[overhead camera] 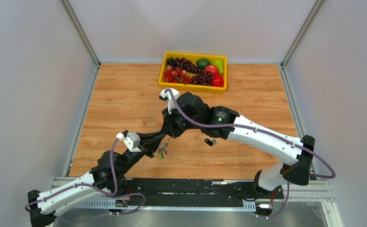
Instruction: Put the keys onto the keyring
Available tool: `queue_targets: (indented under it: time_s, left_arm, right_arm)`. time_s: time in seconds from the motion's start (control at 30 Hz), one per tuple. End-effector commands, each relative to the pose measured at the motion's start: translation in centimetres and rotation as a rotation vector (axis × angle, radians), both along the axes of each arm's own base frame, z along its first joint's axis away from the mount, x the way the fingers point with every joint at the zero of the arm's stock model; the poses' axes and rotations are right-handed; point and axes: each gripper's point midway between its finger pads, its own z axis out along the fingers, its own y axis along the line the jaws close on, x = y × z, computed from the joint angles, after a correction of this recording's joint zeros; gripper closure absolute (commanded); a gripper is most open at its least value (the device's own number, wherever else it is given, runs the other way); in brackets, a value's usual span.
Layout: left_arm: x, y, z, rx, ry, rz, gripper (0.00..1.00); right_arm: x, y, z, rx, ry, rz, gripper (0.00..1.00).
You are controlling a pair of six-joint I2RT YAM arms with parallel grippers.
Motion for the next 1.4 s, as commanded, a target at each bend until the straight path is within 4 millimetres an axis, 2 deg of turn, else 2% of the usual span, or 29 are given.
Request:
queue_targets:
  time_s: [0.0,0.23,0.37,0.67,0.87,1.07,1.23,1.37]
  left_arm:
    - [-0.7,-0.2,1.6,-0.048,-0.032,-0.037,0.83]
    - [-0.7,-0.2,1.5,-0.044,-0.029,-0.037,0.69]
    - [-0.6,-0.2,1.4,-0.041,-0.026,-0.034,0.67]
    - [-0.4,0.0,1.2,-0.036,-0.02,-0.021,0.67]
    - [-0.4,0.0,1.1,-0.031,-0.018,-0.018,0.74]
    - [-0.3,0.0,1.0,-0.027,-0.015,-0.014,0.77]
    - [-0.2,0.0,0.9,-0.026,-0.012,-0.008,0.76]
    - [-0.1,0.1,0.8,-0.025,-0.009,-0.002,0.72]
  right_arm:
    - [0.0,1.0,3.1,0.09,-0.026,-0.002,1.0]
    - [0.1,1.0,3.5,0.097,-0.033,-0.008,1.0]
    - [0.1,1.0,3.6,0.1,-0.033,-0.009,1.0]
    - [0.1,0.8,3.9,0.108,-0.038,-0.012,1.0]
    - [0.0,0.6,4.2,0.116,-0.04,-0.015,1.0]
    - [-0.1,0.5,4.4,0.12,-0.04,-0.015,1.0]
    - [-0.1,0.5,4.8,0.129,-0.046,-0.02,1.0]
    - [-0.1,0.5,4.9,0.132,-0.047,-0.019,1.0]
